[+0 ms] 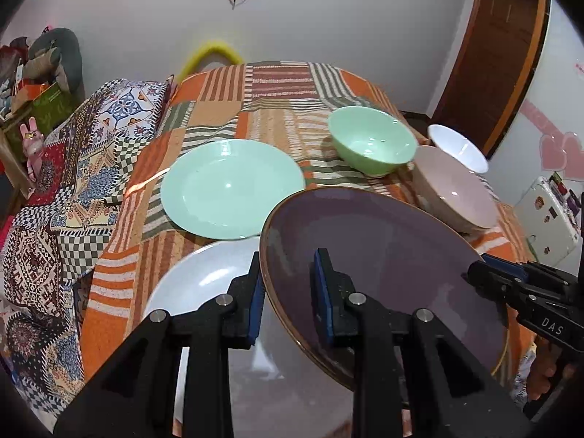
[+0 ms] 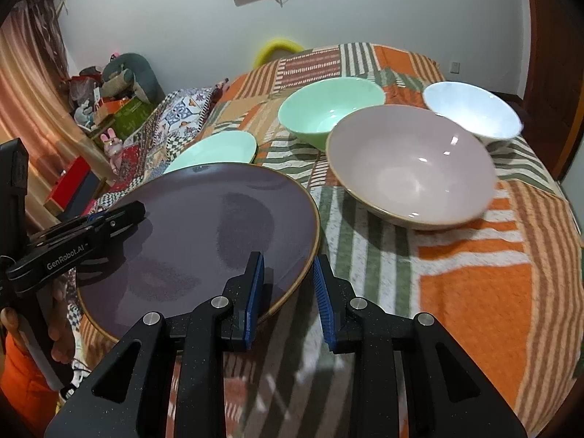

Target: Organize plates and bowls

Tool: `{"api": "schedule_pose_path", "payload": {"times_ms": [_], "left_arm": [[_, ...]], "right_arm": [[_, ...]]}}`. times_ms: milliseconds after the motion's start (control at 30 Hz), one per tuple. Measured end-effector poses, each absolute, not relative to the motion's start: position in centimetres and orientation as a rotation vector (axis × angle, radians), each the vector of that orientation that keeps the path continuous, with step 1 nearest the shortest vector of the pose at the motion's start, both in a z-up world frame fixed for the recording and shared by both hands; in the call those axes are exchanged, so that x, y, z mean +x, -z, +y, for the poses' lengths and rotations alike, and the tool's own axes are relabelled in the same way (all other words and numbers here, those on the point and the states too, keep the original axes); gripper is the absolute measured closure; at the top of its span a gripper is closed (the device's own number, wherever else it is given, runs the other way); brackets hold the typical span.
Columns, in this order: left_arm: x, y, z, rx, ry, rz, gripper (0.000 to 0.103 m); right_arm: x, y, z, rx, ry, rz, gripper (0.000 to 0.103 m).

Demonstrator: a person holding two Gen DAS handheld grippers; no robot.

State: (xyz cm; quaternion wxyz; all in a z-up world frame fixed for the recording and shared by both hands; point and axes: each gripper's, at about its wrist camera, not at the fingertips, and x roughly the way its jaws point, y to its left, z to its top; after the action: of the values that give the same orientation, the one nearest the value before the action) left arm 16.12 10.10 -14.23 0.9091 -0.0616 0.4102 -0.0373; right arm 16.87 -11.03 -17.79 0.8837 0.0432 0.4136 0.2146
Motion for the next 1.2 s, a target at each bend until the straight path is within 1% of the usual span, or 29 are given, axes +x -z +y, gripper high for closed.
{"api": "schedule_pose_path", "payload": {"times_ms": [300, 667, 1200], "left_arm": [[13.3, 13.2, 5.3, -0.1, 0.126, 0.843, 0.077], [12.7, 15.3, -0.6, -0.05, 0.213, 0.897, 0.077], [13.2, 18.4, -1.4, -0.062, 0.255, 1.003, 0.073]], "right_arm": [[14.4, 17.8, -14.6, 0.117, -0.398, 0.829, 0.078], [12.7, 20.0, -18.8, 0.149, -0.296, 0.866, 0.078], [11.9, 21.8, -19.9, 0.11, -0.268, 0.908, 0.078]]}}
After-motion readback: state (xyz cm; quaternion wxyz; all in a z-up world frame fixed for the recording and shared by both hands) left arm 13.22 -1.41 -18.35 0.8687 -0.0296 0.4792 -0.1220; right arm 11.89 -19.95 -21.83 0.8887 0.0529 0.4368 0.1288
